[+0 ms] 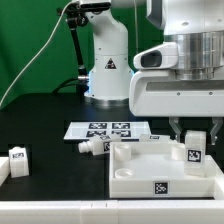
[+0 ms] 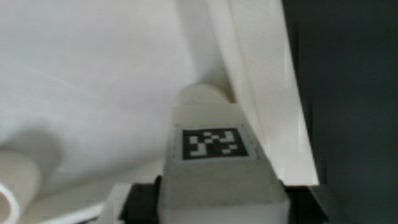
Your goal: Assemble one leg
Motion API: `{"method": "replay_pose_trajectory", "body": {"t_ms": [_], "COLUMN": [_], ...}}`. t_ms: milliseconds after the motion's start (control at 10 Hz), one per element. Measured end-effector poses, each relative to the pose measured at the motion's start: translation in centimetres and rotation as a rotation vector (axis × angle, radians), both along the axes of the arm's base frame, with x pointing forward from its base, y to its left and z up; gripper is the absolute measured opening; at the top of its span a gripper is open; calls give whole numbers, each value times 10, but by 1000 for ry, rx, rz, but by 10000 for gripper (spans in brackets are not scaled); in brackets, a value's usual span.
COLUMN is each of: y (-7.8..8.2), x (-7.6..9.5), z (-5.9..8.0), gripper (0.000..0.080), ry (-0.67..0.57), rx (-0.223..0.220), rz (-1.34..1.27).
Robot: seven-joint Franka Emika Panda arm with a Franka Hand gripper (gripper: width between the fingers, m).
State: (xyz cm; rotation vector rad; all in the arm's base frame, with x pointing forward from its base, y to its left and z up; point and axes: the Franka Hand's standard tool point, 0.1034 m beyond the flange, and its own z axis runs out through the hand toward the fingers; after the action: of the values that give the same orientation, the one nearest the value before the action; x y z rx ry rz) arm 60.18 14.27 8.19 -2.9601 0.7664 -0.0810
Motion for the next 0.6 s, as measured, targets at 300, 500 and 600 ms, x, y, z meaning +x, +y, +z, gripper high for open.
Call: {"method": "replay_pose_trajectory", "body": {"t_ms": [300,500,600], "y": [2,7,10], "x": [-1,-1,-1], "z": [-1,-1,-1], "gripper": [282,282,282], "ry": [22,39,48], "rx": [23,44,50], "rz": [-347,-596,-730]}}
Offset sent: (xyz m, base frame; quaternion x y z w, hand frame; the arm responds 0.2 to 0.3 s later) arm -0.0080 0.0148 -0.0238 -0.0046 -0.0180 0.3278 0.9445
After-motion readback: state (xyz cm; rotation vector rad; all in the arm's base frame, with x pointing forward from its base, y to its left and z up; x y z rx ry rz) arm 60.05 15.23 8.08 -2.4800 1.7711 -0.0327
